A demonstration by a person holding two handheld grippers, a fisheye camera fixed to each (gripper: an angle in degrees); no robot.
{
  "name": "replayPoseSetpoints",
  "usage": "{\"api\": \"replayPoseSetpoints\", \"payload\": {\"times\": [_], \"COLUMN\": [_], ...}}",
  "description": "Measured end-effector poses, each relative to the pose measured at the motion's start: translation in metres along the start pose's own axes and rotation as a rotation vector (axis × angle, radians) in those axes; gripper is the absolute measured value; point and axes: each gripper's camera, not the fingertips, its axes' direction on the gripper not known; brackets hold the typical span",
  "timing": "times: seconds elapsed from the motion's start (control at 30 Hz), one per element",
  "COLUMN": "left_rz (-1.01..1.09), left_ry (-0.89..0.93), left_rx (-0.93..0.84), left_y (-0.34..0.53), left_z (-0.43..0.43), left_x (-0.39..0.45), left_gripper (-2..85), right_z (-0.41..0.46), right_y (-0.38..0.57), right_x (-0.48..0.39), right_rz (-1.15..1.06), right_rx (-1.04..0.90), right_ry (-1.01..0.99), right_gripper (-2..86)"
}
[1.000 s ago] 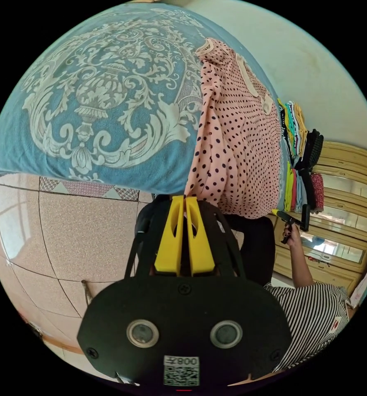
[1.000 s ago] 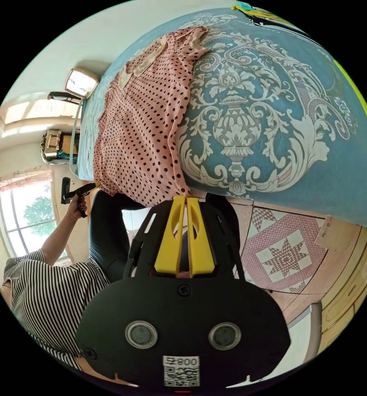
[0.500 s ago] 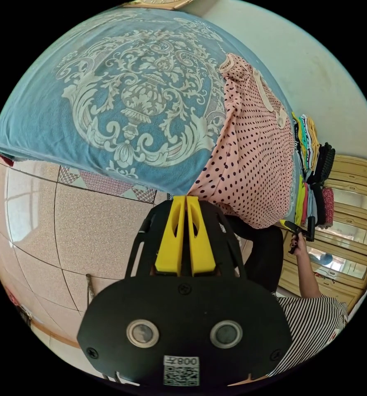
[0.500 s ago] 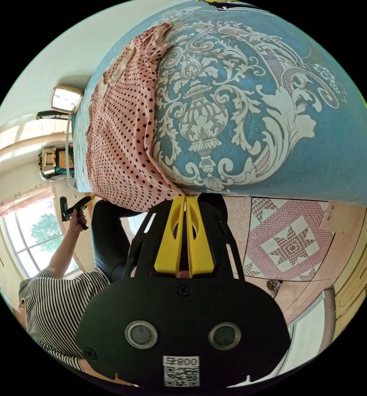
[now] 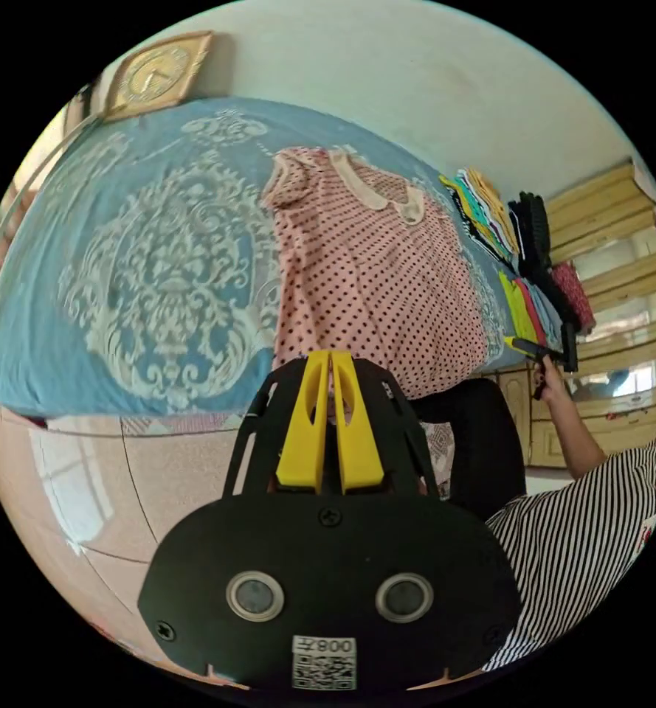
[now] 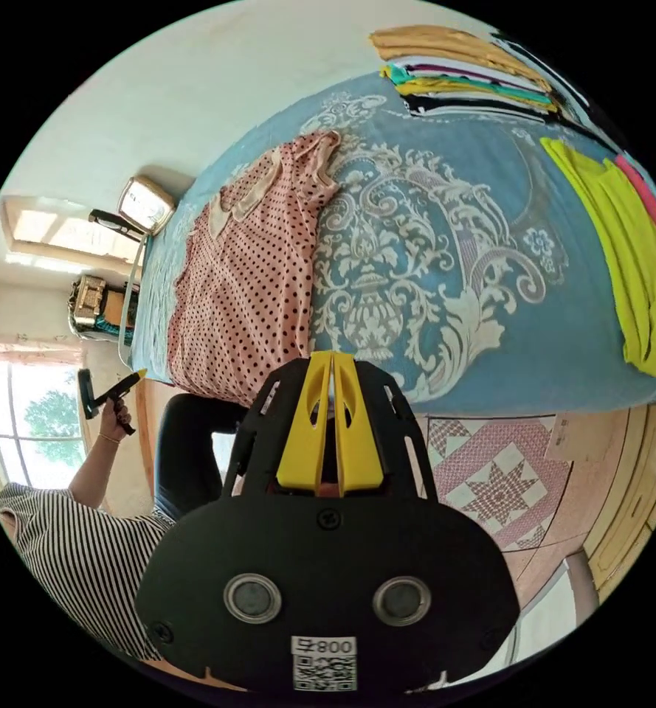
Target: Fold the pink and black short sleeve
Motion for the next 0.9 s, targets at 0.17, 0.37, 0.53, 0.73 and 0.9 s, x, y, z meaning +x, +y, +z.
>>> {"api": "replayPoseSetpoints", "payload": {"times": [0.17, 0.37, 0.53, 0.73, 0.9], "left_rz": [0.335, 0.475, 0.511, 0.429, 0.526], "left_ry": [-0.089, -0.312, -0.304, -0.180, -0.006], "left_rx": [-0.119, -0.319, -0.235, -0.275, -0.126], "left_y": [-0.098, -0.149, -0.164, -0.216, -0.299], "left_z": [0.029, 0.090, 0.078, 0.058, 0.035], "left_x": [0.120, 0.193, 0.221, 0.252, 0.317], "left_gripper": [0.2, 0.1, 0.2, 0.5, 2.1], "right_z": [0.024, 0.076, 0.084, 0.077, 0.038], "right_y": [-0.048, -0.046, -0.018, -0.003, -0.017], "right_x": [-0.061, -0.095, -0.108, -0.096, -0.064], "right_rz": [-0.123, -0.201, -0.258, -0.197, -0.088], "right_rx": [0.017, -0.030, 0.065, 0.100, 0.357], "right_ry": [0.185, 0.371, 0.436, 0.346, 0.053], "right_gripper": [0.0, 0.1, 0.2, 0.5, 2.9]}}
